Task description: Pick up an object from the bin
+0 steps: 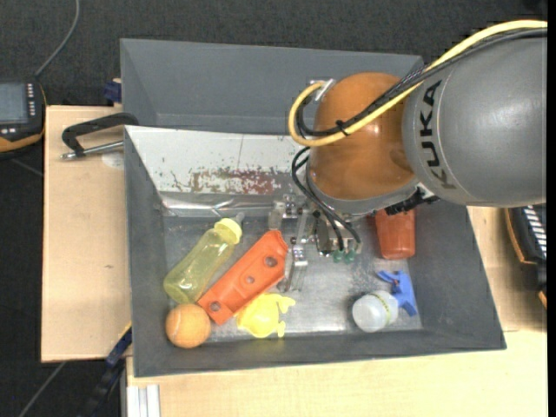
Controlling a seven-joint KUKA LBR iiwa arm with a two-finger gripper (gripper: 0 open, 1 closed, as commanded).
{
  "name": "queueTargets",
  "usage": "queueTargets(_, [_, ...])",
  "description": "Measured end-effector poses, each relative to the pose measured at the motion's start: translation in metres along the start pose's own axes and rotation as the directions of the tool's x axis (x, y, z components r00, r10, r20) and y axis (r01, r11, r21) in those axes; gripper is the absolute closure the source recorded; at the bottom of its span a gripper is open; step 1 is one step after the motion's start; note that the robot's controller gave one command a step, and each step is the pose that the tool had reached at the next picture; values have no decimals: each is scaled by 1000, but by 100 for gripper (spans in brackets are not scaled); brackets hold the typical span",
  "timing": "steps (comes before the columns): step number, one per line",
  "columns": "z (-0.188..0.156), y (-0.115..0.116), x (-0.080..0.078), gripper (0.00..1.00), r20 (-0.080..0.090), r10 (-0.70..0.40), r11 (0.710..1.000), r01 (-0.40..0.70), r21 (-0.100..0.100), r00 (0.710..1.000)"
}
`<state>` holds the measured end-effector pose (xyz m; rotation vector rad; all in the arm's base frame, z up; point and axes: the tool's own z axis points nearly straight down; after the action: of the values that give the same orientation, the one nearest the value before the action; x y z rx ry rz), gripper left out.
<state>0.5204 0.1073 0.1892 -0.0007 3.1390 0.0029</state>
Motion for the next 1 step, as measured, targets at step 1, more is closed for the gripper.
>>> queueTargets(1, [38,3,-9,0,5,-157,988,157,-1,988])
